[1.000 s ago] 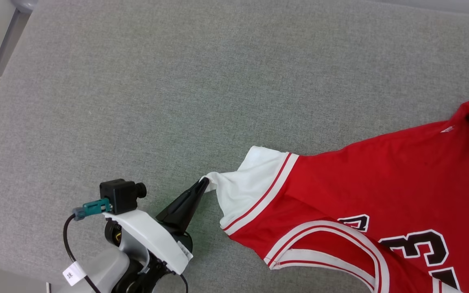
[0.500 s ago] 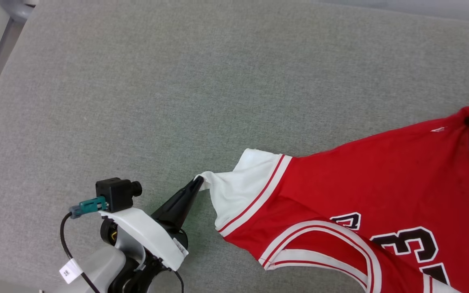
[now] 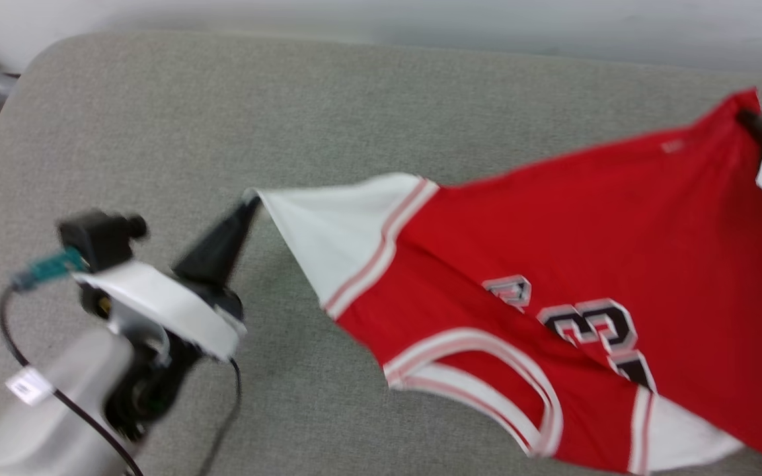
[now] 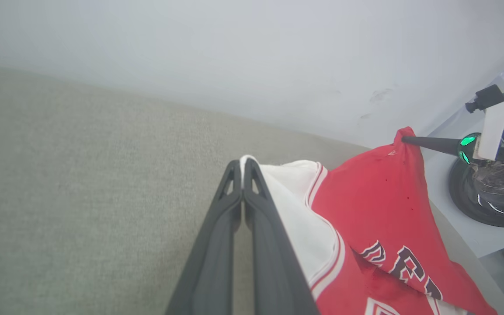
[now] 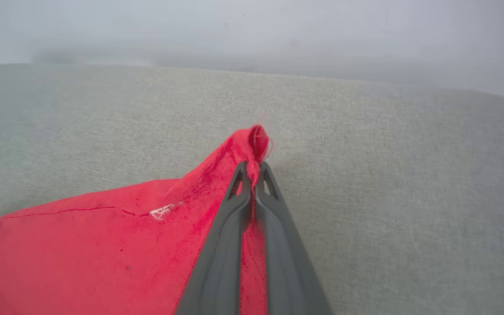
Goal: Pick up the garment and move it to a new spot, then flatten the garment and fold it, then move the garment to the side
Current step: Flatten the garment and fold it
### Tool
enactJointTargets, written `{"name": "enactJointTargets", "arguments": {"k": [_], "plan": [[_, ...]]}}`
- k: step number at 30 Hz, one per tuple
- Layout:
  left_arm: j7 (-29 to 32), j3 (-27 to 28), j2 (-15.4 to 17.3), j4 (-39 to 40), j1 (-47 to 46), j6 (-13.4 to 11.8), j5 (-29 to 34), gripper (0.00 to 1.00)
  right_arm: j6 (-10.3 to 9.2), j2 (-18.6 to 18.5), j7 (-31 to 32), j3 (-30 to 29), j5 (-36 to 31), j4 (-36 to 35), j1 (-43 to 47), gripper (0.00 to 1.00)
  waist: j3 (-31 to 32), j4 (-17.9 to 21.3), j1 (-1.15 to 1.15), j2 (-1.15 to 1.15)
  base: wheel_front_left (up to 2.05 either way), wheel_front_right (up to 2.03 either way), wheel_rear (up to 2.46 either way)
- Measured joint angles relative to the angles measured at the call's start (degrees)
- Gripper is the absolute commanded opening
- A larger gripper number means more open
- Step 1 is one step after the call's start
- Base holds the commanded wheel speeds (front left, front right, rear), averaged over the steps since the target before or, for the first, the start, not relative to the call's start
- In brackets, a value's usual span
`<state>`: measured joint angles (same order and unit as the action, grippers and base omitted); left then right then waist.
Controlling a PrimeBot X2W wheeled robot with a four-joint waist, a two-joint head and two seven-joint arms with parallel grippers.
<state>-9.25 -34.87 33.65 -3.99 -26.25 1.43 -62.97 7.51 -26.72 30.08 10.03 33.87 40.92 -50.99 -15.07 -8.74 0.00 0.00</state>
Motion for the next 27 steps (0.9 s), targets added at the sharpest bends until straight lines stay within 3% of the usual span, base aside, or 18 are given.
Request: {"name": "enactJointTargets", "arguments": {"k": [5,11,17,27], "plan": [[0.48,4.11,2.35,0.66,-8.10,-3.16,1.96,0.00,0.00,0.92,-1.78,-0.73,4.72,-1.93,-4.03,0.00,1.58,1.87,0.00,0.00,0.00,0.00,0.00],[1.60,5.90,2.60,-2.08,-20.24,-5.50,5.82,0.00,0.00,2.59,-4.75,-1.20,7.51,-2.41,-10.45,0.00,2.73,3.64,0.00,0.00,0.00,0.00,0.00],[2.38,5.73,1.22,-8.42,-33.95,-6.77,11.00,0.00,0.00,4.13,-8.04,-1.59,8.50,-0.25,-18.56,0.00,3.85,4.48,0.00,0.00,0.00,0.00,0.00],[6.19,2.10,-4.64,-24.01,-55.35,-6.92,17.06,0.00,0.00,1.49,-10.43,-1.59,5.59,5.00,-32.24,0.00,4.13,3.36,0.00,0.00,0.00,0.00,0.00]]}}
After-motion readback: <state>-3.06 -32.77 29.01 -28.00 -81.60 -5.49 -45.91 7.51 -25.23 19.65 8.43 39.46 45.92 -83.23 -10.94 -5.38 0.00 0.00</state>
